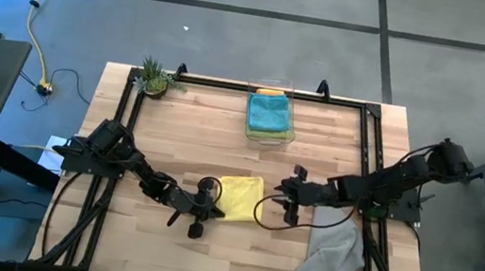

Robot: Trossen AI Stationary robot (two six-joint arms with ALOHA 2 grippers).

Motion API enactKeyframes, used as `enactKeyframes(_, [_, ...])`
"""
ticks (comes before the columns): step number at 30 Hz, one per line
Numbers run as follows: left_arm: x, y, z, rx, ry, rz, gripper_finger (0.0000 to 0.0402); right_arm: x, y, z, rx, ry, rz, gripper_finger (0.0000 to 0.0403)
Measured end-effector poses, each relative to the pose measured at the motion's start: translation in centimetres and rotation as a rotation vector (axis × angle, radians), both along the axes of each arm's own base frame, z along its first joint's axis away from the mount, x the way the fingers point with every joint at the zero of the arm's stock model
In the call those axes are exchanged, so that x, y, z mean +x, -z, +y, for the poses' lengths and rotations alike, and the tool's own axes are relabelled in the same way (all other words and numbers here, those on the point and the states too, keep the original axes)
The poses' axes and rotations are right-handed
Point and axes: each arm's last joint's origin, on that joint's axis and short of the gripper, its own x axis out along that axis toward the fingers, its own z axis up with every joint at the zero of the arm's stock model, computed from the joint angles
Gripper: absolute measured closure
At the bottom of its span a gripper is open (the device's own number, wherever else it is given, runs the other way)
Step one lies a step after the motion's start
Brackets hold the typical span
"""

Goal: Fold microfiber towels
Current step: Fold the yellow microfiber cloth, then stack the yellow microfiber cloth on top of the blue microfiber cloth in the transparent bin

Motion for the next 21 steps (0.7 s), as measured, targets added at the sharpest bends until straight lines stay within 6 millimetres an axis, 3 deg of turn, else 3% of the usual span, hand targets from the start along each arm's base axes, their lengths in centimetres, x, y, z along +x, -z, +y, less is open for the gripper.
enactKeyframes(8, [0.1,-1.4,-0.1,0.001,0.016,-0.040,0.0377,0.0,-0.5,1.3,0.006,-0.036,0.032,0.0198])
enactKeyframes(21, [-0.4,-4.7,-0.8,0.037,0.075,-0.075,0.0380,0.9,-4.3,4.0,-0.076,-0.112,0.109,0.0198])
